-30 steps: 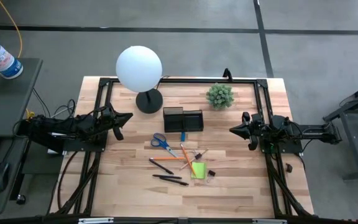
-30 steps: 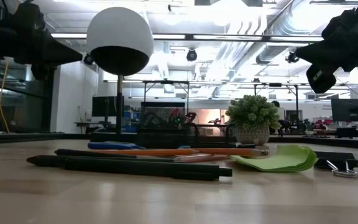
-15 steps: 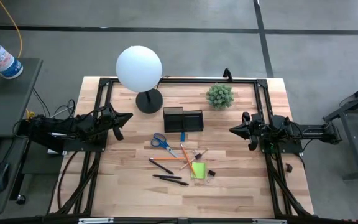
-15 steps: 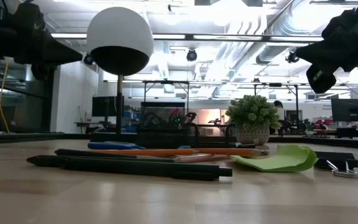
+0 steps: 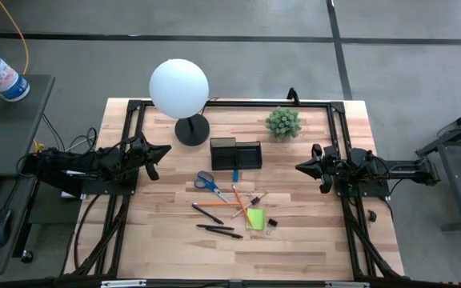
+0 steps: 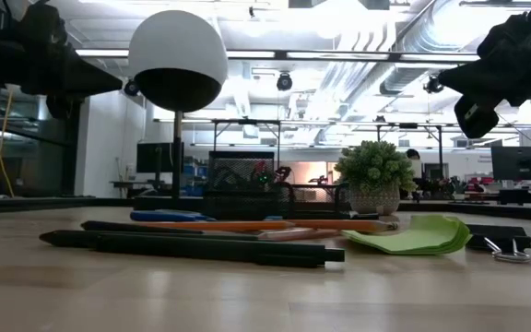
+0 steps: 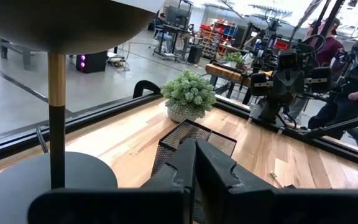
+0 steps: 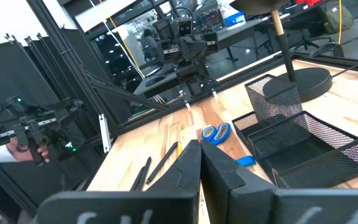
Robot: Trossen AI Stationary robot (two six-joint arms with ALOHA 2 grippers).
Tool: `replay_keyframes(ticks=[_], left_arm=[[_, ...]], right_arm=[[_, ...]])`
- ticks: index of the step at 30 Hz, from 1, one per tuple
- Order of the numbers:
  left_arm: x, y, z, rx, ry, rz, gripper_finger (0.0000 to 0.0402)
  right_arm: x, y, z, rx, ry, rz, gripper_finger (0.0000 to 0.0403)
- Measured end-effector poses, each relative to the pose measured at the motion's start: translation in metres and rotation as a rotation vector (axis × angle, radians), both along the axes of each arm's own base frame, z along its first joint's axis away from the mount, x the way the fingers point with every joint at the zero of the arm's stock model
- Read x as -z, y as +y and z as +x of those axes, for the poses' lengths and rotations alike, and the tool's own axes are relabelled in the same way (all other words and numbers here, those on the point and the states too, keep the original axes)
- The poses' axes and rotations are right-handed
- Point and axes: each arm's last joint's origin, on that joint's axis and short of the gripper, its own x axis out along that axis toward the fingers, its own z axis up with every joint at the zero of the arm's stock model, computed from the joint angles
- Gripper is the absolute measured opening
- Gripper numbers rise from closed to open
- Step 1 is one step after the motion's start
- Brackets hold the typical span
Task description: Pick and place office supplies into organizer
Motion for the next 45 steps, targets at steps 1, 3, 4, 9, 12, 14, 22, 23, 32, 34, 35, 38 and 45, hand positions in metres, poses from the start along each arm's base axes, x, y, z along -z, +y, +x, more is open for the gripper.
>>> replay_keyframes(ticks=[1, 3, 4, 9, 12, 14, 22, 23, 32, 34, 35, 38, 45], left_arm=[[0.000, 0.000, 0.000, 0.000, 0.000, 0.000, 0.0001], [-0.001, 0.000, 0.000, 0.000, -0.008, 0.000, 0.0001], [-0.001, 0.000, 0.000, 0.000, -0.014, -0.001, 0.0001], [0.001, 0.000, 0.000, -0.001, 0.012, 0.000, 0.0001], [0.003, 0.000, 0.000, -0.003, 0.036, 0.002, 0.0001], [0.004, 0.000, 0.000, -0.003, 0.043, 0.006, 0.0001], [0.004, 0.000, 0.000, -0.001, 0.037, -0.001, 0.0001], [0.003, 0.000, 0.000, 0.014, 0.035, -0.002, 0.0001], [0.011, -0.011, 0.011, 0.389, 0.134, -0.049, 0.0001], [0.010, -0.011, 0.015, 0.402, 0.125, -0.045, 0.0001], [0.009, -0.011, 0.017, 0.399, 0.123, -0.038, 0.0001], [-0.003, -0.011, 0.021, 0.387, 0.131, -0.005, 0.0001], [-0.050, -0.011, 0.031, 0.369, 0.142, 0.032, 0.0001]], right_arm=[[0.000, 0.000, 0.000, 0.000, 0.000, 0.000, 0.0000], [0.000, 0.000, 0.000, 0.000, 0.000, 0.000, 0.0000], [0.000, 0.000, 0.000, 0.000, 0.000, 0.000, 0.0000], [0.000, 0.000, 0.000, 0.000, 0.000, 0.000, 0.0000], [0.000, 0.000, 0.000, 0.010, -0.001, -0.003, 0.0000], [-0.001, -0.001, 0.000, 0.046, -0.009, -0.016, 0.0000], [-0.005, -0.003, 0.000, 0.110, -0.049, -0.055, 0.0000], [-0.006, -0.003, 0.000, 0.111, -0.066, -0.067, 0.0000], [-0.026, -0.005, 0.004, 0.189, -0.085, -0.123, 0.0000], [-0.034, -0.005, 0.010, 0.177, -0.048, -0.127, 0.0000], [-0.038, -0.005, 0.014, 0.164, -0.024, -0.130, 0.0000], [-0.054, -0.004, 0.030, 0.118, 0.047, -0.181, 0.0000], [-0.089, -0.004, 0.076, 0.098, 0.142, 0.018, 0.0000]])
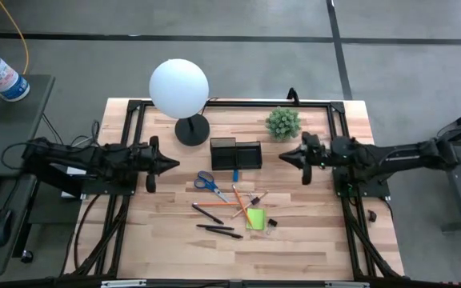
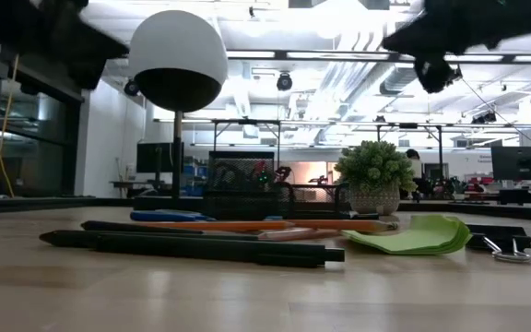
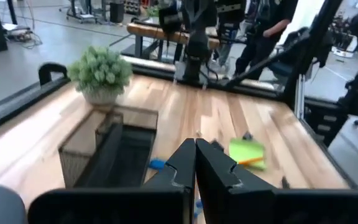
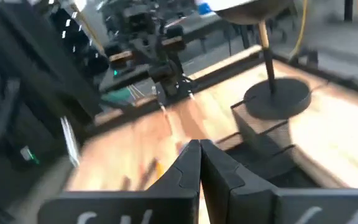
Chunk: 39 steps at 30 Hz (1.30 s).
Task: Pick and place office supplies into organizer
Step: Put the bottom black binder clip into the desk organizer
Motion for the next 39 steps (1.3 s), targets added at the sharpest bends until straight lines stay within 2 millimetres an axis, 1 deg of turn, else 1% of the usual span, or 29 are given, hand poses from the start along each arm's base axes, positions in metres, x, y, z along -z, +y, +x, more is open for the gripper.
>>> replay_keyframes(ticks=[2, 4, 7, 10, 11, 14, 18, 22, 27, 31, 35, 39], left_arm=[[-0.019, 0.000, 0.002, -0.004, -0.023, -0.025, 0.0001], [-0.037, 0.000, 0.005, 0.003, -0.041, -0.063, 0.0001], [-0.060, -0.003, 0.009, 0.080, -0.082, -0.127, 0.0001], [-0.072, -0.004, 0.009, 0.119, -0.084, -0.112, 0.0001], [-0.072, -0.004, 0.010, 0.118, -0.077, -0.114, 0.0001], [-0.073, -0.004, 0.013, 0.107, -0.081, -0.197, 0.0001], [-0.068, -0.006, 0.015, 0.152, -0.002, -0.259, 0.0001], [-0.058, -0.009, 0.023, 0.218, 0.104, -0.315, 0.0001], [-0.046, -0.011, 0.033, 0.261, 0.212, -0.365, 0.0001], [-0.041, -0.012, 0.039, 0.264, 0.248, -0.347, 0.0001], [-0.039, -0.012, 0.042, 0.276, 0.267, -0.302, 0.0001], [-0.039, -0.012, 0.042, 0.287, 0.268, -0.267, 0.0001]], right_arm=[[-0.010, -0.001, 0.013, -0.014, 0.006, 0.086, 0.0000], [-0.019, 0.001, 0.027, -0.079, 0.019, 0.112, 0.0000], [-0.031, 0.003, 0.048, -0.155, 0.051, 0.157, 0.0000], [-0.033, 0.002, 0.068, -0.151, 0.142, 0.218, 0.0000], [-0.032, 0.002, 0.074, -0.150, 0.182, 0.201, 0.0000], [-0.028, 0.002, 0.090, -0.159, 0.288, 0.175, 0.0000], [-0.020, 0.006, 0.110, -0.206, 0.393, 0.174, 0.0000], [-0.016, 0.014, 0.128, -0.239, 0.465, 0.162, 0.0000], [-0.007, 0.025, 0.143, -0.256, 0.641, 0.175, 0.0000], [-0.009, 0.035, 0.149, -0.279, 0.752, 0.181, 0.0000], [-0.014, 0.046, 0.143, -0.316, 0.873, 0.178, 0.0000], [-0.015, 0.060, 0.136, -0.358, 0.942, 0.205, 0.0000]])
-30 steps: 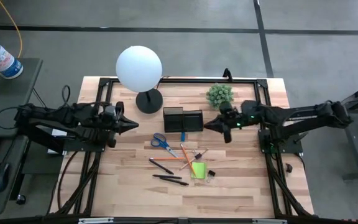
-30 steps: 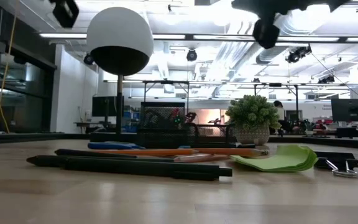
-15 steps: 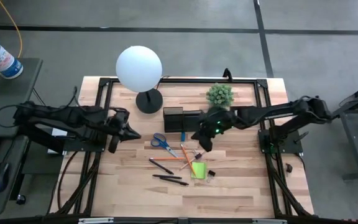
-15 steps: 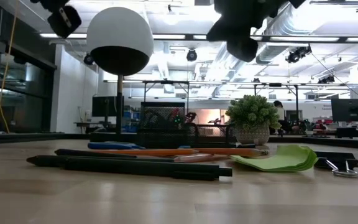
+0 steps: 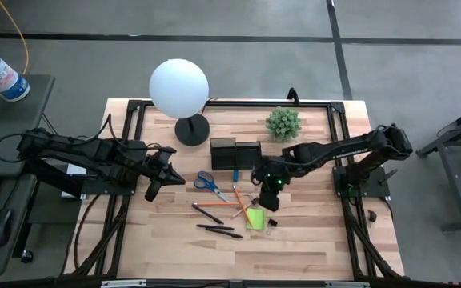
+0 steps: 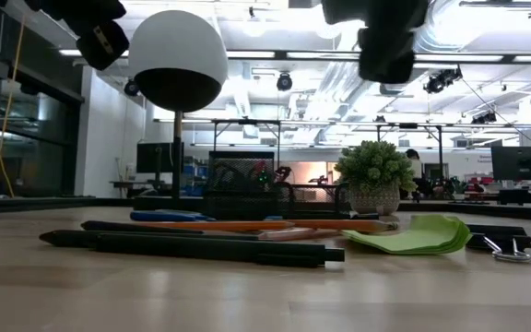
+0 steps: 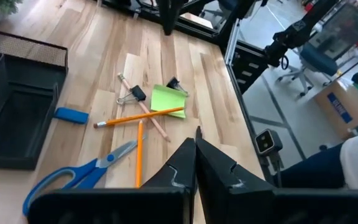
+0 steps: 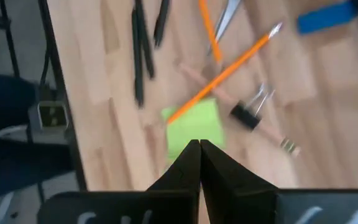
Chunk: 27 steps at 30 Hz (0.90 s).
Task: Pick and place office supplies into organizer
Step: Put the bottom black binder clip into the desk organizer
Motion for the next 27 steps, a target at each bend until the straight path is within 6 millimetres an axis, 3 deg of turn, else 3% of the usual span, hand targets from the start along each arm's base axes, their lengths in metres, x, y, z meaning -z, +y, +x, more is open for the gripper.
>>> replay_keyframes(ticks=[8, 14, 19, 27], left_arm=[[0.000, 0.000, 0.000, 0.016, -0.006, 0.034, 0.0001], [0.000, 0.000, 0.000, 0.034, -0.011, 0.073, 0.0001], [0.002, 0.000, -0.001, 0.035, 0.007, 0.099, 0.0001], [0.003, 0.001, -0.002, 0.015, 0.023, 0.110, 0.0001]], right_arm=[[-0.001, 0.037, -0.008, -0.078, -0.008, -0.001, 0.0000], [-0.002, 0.080, -0.012, -0.375, -0.183, -0.096, 0.0000], [0.021, 0.102, -0.010, -0.495, -0.146, -0.179, 0.0000], [0.067, 0.110, -0.002, -0.736, -0.008, -0.184, 0.0006]])
